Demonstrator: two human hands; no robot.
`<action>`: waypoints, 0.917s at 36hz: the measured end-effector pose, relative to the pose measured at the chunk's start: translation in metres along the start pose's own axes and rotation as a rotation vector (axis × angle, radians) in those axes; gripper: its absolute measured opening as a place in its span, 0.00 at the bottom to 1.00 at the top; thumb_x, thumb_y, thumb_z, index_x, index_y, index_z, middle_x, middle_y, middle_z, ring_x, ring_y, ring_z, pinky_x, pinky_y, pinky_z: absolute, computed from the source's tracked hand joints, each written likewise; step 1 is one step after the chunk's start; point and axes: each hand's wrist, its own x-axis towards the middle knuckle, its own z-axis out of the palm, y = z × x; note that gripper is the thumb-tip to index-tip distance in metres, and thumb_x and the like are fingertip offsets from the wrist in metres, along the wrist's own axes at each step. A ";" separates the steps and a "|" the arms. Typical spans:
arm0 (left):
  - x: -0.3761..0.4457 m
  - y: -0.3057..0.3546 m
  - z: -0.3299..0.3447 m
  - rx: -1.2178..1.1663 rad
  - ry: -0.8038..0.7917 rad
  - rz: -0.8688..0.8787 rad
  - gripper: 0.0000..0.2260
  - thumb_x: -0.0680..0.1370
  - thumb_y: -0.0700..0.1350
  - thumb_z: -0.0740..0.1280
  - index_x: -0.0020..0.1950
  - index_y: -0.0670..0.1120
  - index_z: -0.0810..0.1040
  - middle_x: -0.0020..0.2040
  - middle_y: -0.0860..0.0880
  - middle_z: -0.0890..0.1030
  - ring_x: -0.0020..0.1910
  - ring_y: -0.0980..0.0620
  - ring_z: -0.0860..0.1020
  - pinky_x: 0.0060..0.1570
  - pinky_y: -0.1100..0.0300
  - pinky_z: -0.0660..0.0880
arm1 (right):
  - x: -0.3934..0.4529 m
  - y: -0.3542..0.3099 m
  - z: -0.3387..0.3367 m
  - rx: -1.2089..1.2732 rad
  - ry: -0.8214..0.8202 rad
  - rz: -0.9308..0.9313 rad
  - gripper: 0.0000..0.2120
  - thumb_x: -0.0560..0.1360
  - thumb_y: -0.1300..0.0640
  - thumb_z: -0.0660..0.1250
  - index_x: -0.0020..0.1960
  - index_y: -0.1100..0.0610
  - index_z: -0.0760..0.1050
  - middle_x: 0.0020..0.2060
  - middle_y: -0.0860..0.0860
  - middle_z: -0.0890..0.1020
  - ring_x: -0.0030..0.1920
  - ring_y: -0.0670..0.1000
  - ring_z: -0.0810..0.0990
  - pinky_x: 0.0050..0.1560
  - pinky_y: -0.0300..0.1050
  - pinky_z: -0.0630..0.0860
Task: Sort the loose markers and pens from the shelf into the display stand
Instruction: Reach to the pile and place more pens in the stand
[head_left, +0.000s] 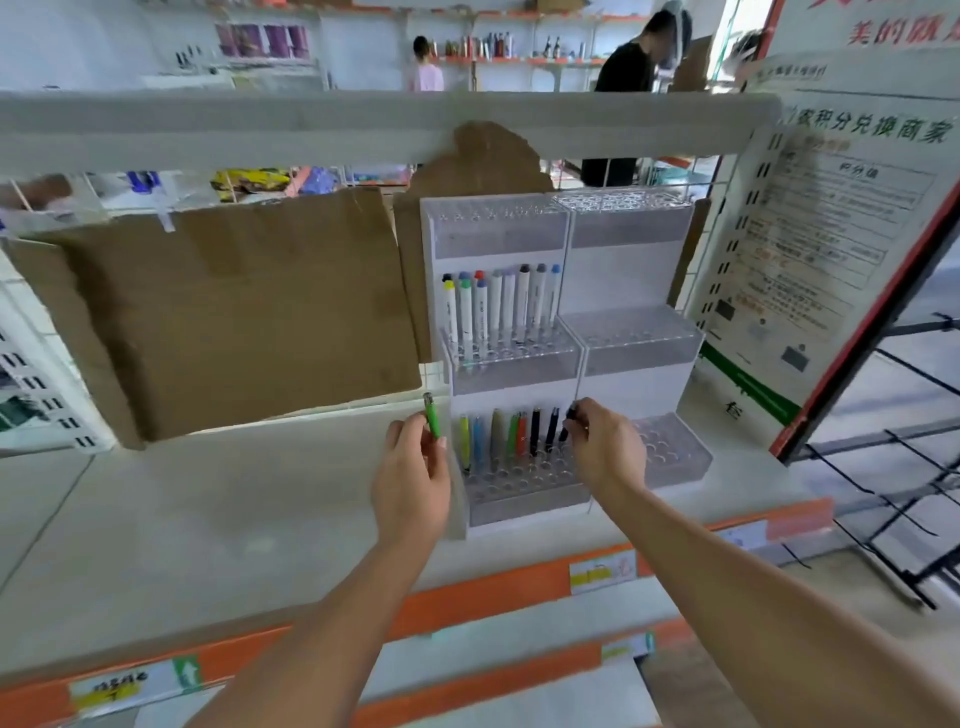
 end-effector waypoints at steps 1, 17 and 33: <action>0.000 -0.001 0.000 -0.001 0.003 -0.002 0.10 0.78 0.39 0.65 0.58 0.41 0.76 0.53 0.43 0.77 0.41 0.40 0.78 0.37 0.55 0.70 | 0.001 -0.001 0.000 -0.016 0.000 0.007 0.07 0.79 0.58 0.61 0.43 0.57 0.71 0.37 0.55 0.80 0.36 0.58 0.75 0.31 0.45 0.66; 0.001 -0.012 0.000 -0.006 0.037 0.033 0.09 0.76 0.37 0.66 0.56 0.40 0.75 0.49 0.43 0.78 0.41 0.40 0.77 0.36 0.57 0.68 | -0.001 -0.013 0.004 -0.158 -0.019 0.031 0.06 0.77 0.65 0.59 0.42 0.56 0.66 0.36 0.51 0.75 0.36 0.56 0.70 0.35 0.45 0.63; -0.001 -0.001 -0.005 -0.029 0.020 0.063 0.09 0.77 0.37 0.66 0.56 0.39 0.75 0.50 0.43 0.78 0.41 0.41 0.77 0.35 0.57 0.67 | -0.026 -0.023 0.005 0.150 0.179 -0.003 0.05 0.79 0.54 0.63 0.49 0.55 0.73 0.46 0.49 0.78 0.39 0.53 0.74 0.36 0.43 0.64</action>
